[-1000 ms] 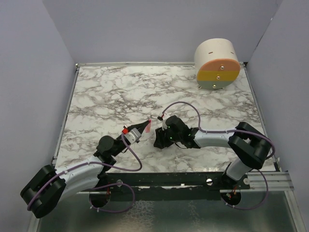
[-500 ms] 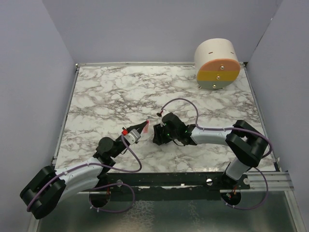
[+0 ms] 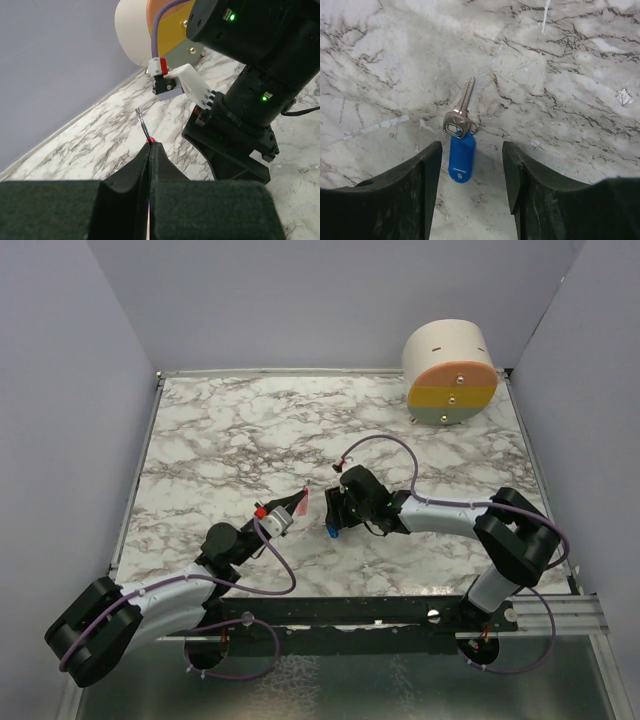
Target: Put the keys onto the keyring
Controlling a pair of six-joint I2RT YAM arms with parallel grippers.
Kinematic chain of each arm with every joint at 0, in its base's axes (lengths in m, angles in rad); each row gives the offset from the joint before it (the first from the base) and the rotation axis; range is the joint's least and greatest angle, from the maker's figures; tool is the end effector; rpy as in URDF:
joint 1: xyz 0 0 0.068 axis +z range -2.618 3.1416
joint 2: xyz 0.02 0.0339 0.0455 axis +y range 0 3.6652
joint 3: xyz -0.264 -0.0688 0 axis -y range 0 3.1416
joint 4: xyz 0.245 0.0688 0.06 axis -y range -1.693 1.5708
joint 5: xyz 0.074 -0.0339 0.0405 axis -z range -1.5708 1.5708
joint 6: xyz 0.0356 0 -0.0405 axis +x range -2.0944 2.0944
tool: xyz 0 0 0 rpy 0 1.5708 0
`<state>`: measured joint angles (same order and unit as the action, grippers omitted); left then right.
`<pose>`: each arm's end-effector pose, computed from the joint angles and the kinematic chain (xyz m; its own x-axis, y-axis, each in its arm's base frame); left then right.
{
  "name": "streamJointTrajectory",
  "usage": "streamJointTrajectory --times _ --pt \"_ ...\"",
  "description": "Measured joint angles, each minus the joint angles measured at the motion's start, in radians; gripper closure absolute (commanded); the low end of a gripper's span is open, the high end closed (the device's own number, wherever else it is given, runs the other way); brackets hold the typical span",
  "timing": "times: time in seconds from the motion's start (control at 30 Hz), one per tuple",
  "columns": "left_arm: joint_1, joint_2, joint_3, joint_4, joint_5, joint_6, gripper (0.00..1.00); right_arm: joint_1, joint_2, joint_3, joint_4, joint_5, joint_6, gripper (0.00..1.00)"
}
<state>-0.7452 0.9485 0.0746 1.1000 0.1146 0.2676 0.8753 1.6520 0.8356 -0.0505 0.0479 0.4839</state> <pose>0.1266 -0.1223 0.2032 0.3587 0.0265 -0.9331 0.6851 0.6715 0.2824 0.2088 0.2475 0.1557 -0.7799 -0.2092 -0.5899 -0.4340 0.8599 0.2688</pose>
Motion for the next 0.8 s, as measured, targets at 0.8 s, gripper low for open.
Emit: streamJointTrajectory --times 0.8 --pt "0.000 0.006 -0.001 0.021 -0.016 0.000 1.00 0.177 -0.038 -0.018 0.038 -0.004 -0.005 0.48"
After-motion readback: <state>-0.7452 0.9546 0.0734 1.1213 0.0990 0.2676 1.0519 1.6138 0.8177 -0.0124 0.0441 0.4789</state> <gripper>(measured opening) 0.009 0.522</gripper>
